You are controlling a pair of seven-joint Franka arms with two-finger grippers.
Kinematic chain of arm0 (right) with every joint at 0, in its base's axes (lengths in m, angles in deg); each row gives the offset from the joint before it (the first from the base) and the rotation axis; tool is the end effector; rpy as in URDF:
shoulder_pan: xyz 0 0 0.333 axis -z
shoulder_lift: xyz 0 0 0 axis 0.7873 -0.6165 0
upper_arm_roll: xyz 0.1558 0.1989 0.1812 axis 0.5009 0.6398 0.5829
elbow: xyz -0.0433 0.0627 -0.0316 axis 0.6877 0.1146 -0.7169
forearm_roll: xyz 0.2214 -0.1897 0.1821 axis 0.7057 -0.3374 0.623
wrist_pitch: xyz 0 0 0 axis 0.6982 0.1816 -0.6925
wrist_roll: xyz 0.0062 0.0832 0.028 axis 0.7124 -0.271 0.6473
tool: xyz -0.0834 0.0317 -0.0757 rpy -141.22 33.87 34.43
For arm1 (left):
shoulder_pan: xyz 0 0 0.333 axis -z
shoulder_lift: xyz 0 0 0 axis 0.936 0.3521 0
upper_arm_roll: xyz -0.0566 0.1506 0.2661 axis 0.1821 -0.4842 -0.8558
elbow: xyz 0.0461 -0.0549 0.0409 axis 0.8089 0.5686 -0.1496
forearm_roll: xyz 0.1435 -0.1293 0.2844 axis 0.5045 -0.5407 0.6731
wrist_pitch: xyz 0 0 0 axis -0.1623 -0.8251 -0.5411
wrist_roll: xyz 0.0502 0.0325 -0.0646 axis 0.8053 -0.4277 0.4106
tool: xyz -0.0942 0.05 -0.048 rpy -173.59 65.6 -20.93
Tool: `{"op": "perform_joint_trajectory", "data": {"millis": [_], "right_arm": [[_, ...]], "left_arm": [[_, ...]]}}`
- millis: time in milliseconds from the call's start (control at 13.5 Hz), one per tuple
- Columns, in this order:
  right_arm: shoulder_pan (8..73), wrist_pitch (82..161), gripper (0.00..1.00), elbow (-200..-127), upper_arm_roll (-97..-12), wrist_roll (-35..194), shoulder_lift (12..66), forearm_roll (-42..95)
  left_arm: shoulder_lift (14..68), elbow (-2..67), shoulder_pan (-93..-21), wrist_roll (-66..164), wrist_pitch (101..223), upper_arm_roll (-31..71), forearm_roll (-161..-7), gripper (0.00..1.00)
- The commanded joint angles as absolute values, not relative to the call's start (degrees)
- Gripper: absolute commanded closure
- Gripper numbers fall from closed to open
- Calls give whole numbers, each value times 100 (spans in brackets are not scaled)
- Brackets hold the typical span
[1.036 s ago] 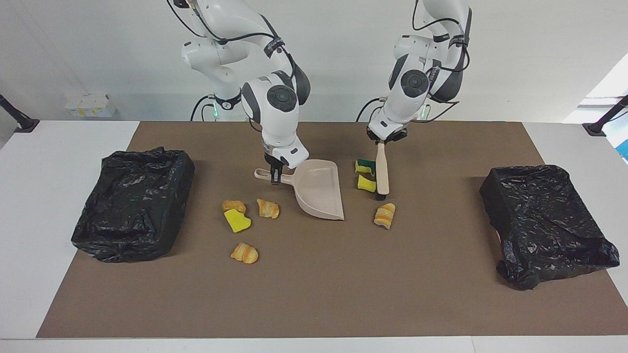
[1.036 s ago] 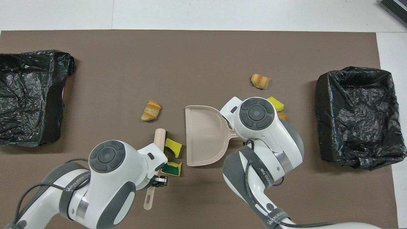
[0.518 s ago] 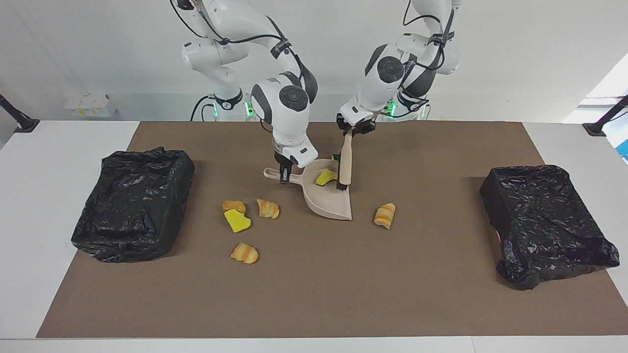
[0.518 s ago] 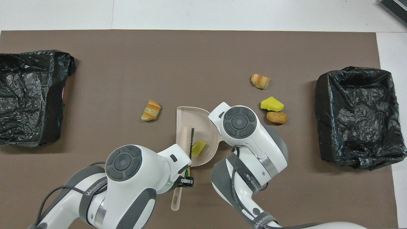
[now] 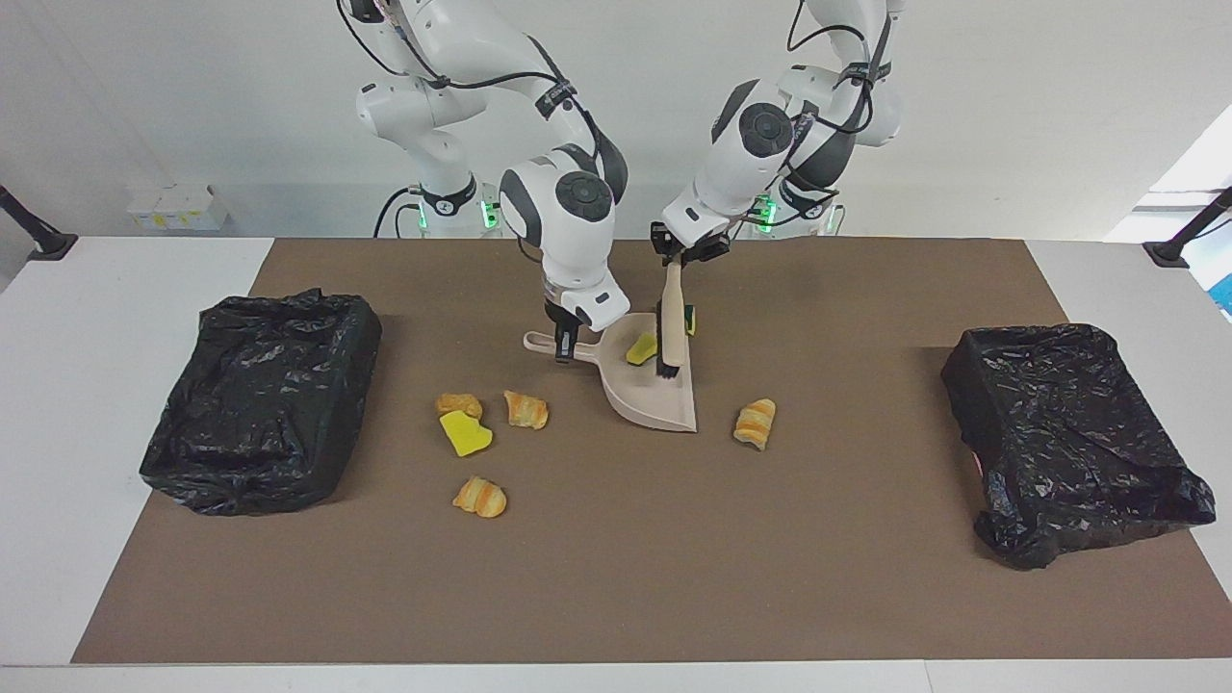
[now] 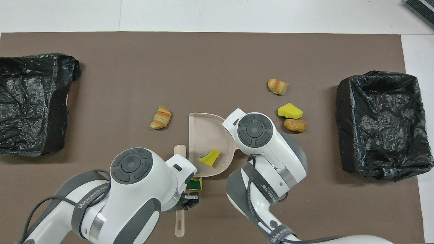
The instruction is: Sweep and dump trash in bin
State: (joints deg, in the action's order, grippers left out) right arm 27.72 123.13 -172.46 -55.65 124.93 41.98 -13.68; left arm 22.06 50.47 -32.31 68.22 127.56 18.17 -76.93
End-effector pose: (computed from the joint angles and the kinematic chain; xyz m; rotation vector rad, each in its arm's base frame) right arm 0.4752 0.2654 0.3717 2.1736 2.1252 -0.1835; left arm 0.3124 -0.2854 0.4345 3.0028 0.0782 -0.5815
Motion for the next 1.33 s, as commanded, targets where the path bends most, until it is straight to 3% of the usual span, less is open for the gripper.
{"op": "perform_joint_trajectory", "data": {"millis": [0,148,518,1036,1258], "right_arm": [[3110,12132,100,-17280,-5532,13099,4362,-1529],[3137,12131,100,-17341,-5541,13294,4424,-1547],[3120,12210,100,-17735,-5532,14138,4643,-1880],[3067,12474,100,-17974,-5523,13701,4758,-1846],[2900,12588,100,-17965,-5523,13331,4696,-1837]], "left_arm": [[1799,5466,-3300,7600,12608,1821,-7531,100],[1499,5827,-3221,8532,12642,1847,-7522,100],[1472,6267,-2712,9773,13107,1927,-7531,100],[2358,6198,-2105,9338,15153,1944,-8040,100],[2561,5900,-2105,8582,15288,1944,-8234,100]]}}
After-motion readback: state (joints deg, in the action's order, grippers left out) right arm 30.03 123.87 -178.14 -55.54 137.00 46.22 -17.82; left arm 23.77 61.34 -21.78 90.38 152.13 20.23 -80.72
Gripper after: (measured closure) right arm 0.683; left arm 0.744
